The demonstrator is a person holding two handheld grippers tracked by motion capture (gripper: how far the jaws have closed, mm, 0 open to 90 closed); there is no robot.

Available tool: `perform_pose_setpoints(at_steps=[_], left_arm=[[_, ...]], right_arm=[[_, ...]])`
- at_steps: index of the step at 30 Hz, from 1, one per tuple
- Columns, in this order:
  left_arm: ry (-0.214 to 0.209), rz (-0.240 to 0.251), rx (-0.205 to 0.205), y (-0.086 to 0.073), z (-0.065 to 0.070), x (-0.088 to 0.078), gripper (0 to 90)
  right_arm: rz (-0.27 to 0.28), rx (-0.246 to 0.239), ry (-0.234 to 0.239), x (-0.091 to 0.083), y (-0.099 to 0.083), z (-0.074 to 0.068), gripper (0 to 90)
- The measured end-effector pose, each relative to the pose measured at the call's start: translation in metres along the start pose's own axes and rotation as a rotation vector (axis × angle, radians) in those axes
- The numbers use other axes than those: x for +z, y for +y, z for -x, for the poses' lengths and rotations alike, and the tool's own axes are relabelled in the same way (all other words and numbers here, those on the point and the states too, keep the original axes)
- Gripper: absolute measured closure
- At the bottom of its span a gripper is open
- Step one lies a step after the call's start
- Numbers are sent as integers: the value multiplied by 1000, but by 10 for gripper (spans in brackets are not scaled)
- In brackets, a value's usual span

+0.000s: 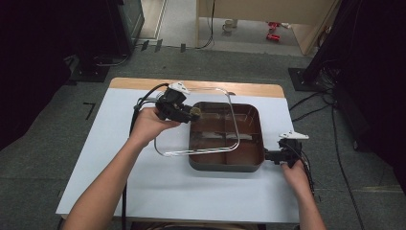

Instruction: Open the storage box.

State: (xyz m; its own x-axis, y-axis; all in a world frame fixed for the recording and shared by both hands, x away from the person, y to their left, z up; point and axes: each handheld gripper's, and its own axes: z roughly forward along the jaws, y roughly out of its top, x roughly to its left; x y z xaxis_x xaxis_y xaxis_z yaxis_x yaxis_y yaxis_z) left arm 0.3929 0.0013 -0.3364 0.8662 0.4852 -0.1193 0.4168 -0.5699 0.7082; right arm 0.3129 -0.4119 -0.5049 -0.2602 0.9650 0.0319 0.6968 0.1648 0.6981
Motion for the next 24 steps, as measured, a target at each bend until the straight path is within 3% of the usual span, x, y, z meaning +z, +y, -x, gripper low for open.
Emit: perform_pose_setpoints(at_steps=[4, 11, 22, 24], left_arm=[[34, -3, -17, -14, -9, -12, 591], [71, 16, -81, -39, -25, -33, 591], [121, 62, -165, -75, -42, -49, 591], [131, 50, -183, -82, -48, -49, 590]], right_arm=[[0, 0, 0, 0, 0, 0, 0], [1, 1, 0, 0, 0, 0, 0], [1, -1, 0, 0, 0, 0, 0], [0, -1, 0, 0, 0, 0, 0]])
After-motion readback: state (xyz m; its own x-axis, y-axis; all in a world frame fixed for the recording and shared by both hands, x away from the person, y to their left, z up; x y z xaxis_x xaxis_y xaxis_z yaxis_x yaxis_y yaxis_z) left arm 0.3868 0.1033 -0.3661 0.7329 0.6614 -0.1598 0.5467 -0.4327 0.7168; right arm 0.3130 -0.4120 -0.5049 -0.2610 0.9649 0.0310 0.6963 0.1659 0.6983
